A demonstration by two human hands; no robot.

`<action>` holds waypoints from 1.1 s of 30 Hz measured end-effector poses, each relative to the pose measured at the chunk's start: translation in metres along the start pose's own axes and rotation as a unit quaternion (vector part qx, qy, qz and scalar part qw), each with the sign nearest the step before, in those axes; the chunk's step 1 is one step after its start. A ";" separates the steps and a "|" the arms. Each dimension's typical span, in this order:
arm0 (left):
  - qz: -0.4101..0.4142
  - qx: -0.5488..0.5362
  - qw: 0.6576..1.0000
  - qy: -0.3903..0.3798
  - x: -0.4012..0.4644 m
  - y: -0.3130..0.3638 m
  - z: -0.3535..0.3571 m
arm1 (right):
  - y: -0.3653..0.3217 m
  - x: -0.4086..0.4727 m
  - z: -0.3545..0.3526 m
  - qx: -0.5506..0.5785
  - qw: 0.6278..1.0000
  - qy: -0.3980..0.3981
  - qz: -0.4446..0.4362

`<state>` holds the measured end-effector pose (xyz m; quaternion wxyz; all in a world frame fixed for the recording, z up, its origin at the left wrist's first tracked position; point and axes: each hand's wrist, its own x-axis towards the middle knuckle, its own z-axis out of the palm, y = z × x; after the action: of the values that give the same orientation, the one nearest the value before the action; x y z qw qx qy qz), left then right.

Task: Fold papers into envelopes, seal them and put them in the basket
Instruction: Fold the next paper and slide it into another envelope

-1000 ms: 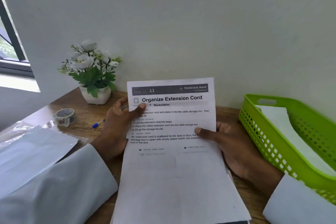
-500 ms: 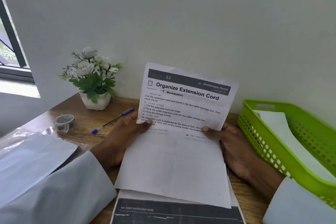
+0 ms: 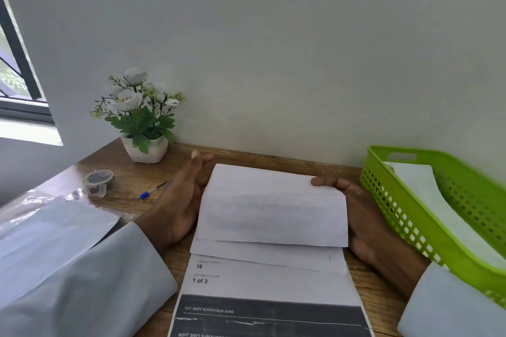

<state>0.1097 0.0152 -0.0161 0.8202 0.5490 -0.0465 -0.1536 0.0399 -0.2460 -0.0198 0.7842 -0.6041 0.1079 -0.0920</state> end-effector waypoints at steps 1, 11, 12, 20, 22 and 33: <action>0.002 0.019 1.000 -0.022 -0.001 0.000 0.000 | 0.000 0.000 0.000 -0.004 1.000 0.005 -0.004; 0.015 0.105 0.994 -0.027 0.003 -0.008 -0.005 | -0.001 -0.002 0.001 0.048 0.998 -0.015 -0.028; 0.015 0.101 0.994 -0.029 0.004 -0.008 -0.006 | -0.001 -0.003 0.002 0.032 0.998 -0.027 -0.035; 0.031 0.156 0.984 -0.077 0.003 -0.009 -0.002 | 0.004 -0.011 0.005 -0.064 0.995 -0.049 -0.059; 0.056 0.192 0.978 -0.062 0.004 -0.007 -0.003 | 0.004 -0.010 0.005 -0.061 0.995 -0.040 -0.067; 0.320 0.421 0.846 0.062 0.004 0.000 -0.002 | -0.004 0.001 0.004 -0.332 0.901 0.100 -0.263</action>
<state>0.1140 0.0157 -0.0175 0.5150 0.8049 -0.2285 0.1862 0.0420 -0.2432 -0.0149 0.4709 -0.8233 0.0472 -0.3134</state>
